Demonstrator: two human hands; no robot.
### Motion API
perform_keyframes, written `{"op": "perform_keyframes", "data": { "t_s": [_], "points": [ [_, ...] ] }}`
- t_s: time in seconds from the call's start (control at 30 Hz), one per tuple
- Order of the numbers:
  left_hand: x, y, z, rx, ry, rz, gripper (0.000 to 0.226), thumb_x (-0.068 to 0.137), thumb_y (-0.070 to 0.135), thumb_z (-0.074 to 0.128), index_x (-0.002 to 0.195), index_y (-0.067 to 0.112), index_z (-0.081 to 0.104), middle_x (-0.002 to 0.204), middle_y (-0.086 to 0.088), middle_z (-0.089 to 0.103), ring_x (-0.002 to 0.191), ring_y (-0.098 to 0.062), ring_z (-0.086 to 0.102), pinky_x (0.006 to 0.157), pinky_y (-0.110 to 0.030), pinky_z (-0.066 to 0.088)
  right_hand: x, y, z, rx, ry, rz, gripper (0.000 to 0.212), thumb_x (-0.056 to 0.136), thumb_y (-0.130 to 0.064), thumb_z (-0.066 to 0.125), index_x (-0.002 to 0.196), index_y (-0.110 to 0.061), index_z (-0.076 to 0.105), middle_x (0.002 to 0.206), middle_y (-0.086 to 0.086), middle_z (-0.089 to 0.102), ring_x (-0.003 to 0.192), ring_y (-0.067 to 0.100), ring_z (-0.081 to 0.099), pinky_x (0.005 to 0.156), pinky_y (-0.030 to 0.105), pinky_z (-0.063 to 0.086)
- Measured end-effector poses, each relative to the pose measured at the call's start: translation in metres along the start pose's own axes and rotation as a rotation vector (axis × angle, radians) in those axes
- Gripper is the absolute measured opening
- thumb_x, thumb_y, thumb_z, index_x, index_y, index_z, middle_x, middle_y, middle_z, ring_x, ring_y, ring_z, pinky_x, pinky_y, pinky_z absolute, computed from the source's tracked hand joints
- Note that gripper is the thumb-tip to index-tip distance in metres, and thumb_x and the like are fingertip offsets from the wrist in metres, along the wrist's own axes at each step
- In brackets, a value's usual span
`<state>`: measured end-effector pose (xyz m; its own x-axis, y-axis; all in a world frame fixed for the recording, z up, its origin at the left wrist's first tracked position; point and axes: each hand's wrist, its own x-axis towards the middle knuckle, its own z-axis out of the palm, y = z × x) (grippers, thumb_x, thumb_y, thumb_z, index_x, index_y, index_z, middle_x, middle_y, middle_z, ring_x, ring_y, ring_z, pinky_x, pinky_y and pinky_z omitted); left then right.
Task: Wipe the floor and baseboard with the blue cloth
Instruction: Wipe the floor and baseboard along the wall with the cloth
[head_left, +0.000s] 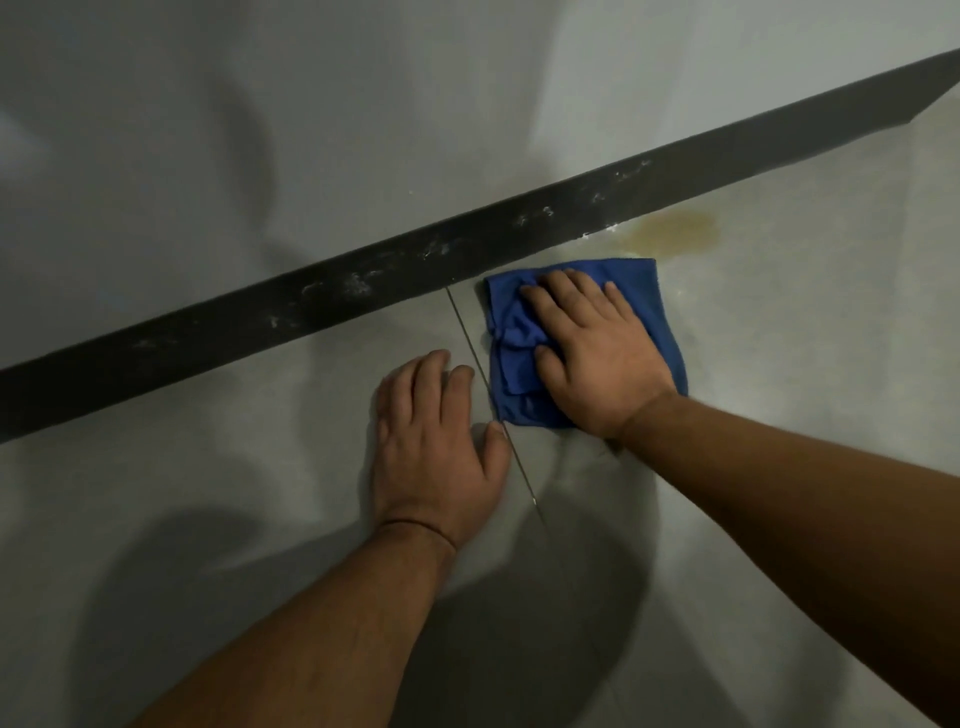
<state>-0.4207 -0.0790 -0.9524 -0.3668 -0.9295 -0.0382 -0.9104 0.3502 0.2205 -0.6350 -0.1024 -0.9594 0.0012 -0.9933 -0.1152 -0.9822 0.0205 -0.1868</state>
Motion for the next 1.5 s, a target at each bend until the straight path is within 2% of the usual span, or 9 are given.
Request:
{"op": "perform_keyframes", "data": {
  "t_s": [0.17, 0.33, 0.47, 0.63, 0.7, 0.83, 0.97, 1.27, 1.5],
  "points": [
    [0.001, 0.001, 0.001, -0.004, 0.021, -0.011, 0.059, 0.094, 0.050, 0.041, 0.140, 0.015, 0.048, 0.151, -0.013, 0.045, 0.142, -0.032, 0.039, 0.120, -0.052, 0.034, 0.028, -0.034, 0.000, 0.071, 0.037, 0.140, 0.067, 0.097, -0.043, 0.031, 0.161, -0.023, 0.024, 0.170, 0.007, 0.021, 0.158, 0.027, 0.013, 0.128, 0.050, 0.002],
    [0.000, -0.001, -0.001, -0.109, 0.063, 0.010, 0.057, 0.090, 0.043, 0.047, 0.136, 0.009, 0.054, 0.147, -0.017, 0.050, 0.138, -0.034, 0.043, 0.121, -0.050, 0.032, -0.001, -0.045, -0.004, 0.072, -0.052, -0.066, 0.067, 0.099, -0.043, 0.033, 0.162, -0.027, 0.019, 0.171, 0.002, 0.019, 0.159, 0.023, 0.010, 0.128, 0.049, 0.000],
    [-0.001, 0.000, -0.004, -0.183, 0.082, -0.014, 0.064, 0.089, 0.043, 0.046, 0.139, 0.004, 0.054, 0.147, -0.019, 0.051, 0.138, -0.037, 0.045, 0.121, -0.049, 0.032, -0.008, -0.038, -0.016, 0.276, -0.112, -0.092, 0.065, 0.100, -0.032, 0.047, 0.161, -0.025, 0.028, 0.170, -0.002, 0.022, 0.158, 0.017, 0.010, 0.125, 0.038, -0.005],
    [0.008, 0.024, -0.008, -0.224, 0.177, 0.155, 0.056, 0.083, 0.032, 0.064, 0.132, 0.007, 0.058, 0.146, -0.018, 0.051, 0.134, -0.037, 0.048, 0.114, -0.057, 0.038, -0.037, 0.008, -0.030, 0.432, 0.219, 0.098, 0.044, 0.096, -0.018, 0.053, 0.138, -0.013, 0.062, 0.144, 0.005, 0.061, 0.132, 0.026, 0.055, 0.117, 0.037, 0.036],
    [0.021, 0.055, -0.009, -0.207, 0.160, 0.291, 0.054, 0.084, 0.034, 0.062, 0.132, 0.009, 0.060, 0.147, -0.018, 0.052, 0.135, -0.037, 0.048, 0.113, -0.057, 0.040, -0.051, 0.033, -0.029, 0.380, 0.331, 0.234, 0.039, 0.094, -0.013, 0.056, 0.131, -0.009, 0.067, 0.138, 0.009, 0.064, 0.125, 0.031, 0.058, 0.111, 0.038, 0.043],
    [0.051, 0.108, 0.000, 0.041, -0.198, 0.087, 0.090, 0.092, 0.074, 0.020, 0.162, 0.017, 0.019, 0.172, -0.016, 0.012, 0.158, -0.041, 0.008, 0.128, -0.061, 0.007, -0.069, 0.082, -0.027, 0.156, 0.314, 0.380, 0.044, 0.096, -0.025, 0.054, 0.137, -0.010, 0.060, 0.146, 0.014, 0.056, 0.132, 0.034, 0.050, 0.115, 0.050, 0.039],
    [0.065, 0.105, 0.022, 0.186, -0.232, 0.109, 0.090, 0.095, 0.075, 0.012, 0.164, 0.019, -0.005, 0.173, -0.014, -0.012, 0.158, -0.043, -0.008, 0.126, -0.063, 0.001, -0.081, 0.118, -0.023, 0.062, 0.262, 0.454, 0.055, 0.100, -0.041, 0.043, 0.146, -0.011, 0.049, 0.153, 0.014, 0.048, 0.141, 0.034, 0.042, 0.116, 0.054, 0.035],
    [0.116, 0.127, 0.027, 0.173, -0.171, 0.222, 0.084, 0.097, 0.067, 0.016, 0.164, 0.018, 0.008, 0.174, -0.010, 0.002, 0.159, -0.041, 0.003, 0.127, -0.061, 0.008, -0.079, 0.127, -0.015, 0.028, 0.181, 0.433, 0.065, 0.102, -0.046, 0.026, 0.159, -0.016, 0.030, 0.168, 0.008, 0.028, 0.156, 0.029, 0.022, 0.126, 0.053, 0.019],
    [0.090, 0.088, 0.020, 0.185, -0.204, 0.413, 0.084, 0.096, 0.068, 0.019, 0.165, 0.022, 0.006, 0.175, -0.003, 0.003, 0.161, -0.030, 0.007, 0.129, -0.054, 0.012, -0.080, 0.133, -0.023, 0.088, 0.204, 0.413, 0.062, 0.101, -0.046, 0.035, 0.157, -0.020, 0.039, 0.164, 0.006, 0.038, 0.153, 0.027, 0.032, 0.124, 0.050, 0.026]
  ]
}}
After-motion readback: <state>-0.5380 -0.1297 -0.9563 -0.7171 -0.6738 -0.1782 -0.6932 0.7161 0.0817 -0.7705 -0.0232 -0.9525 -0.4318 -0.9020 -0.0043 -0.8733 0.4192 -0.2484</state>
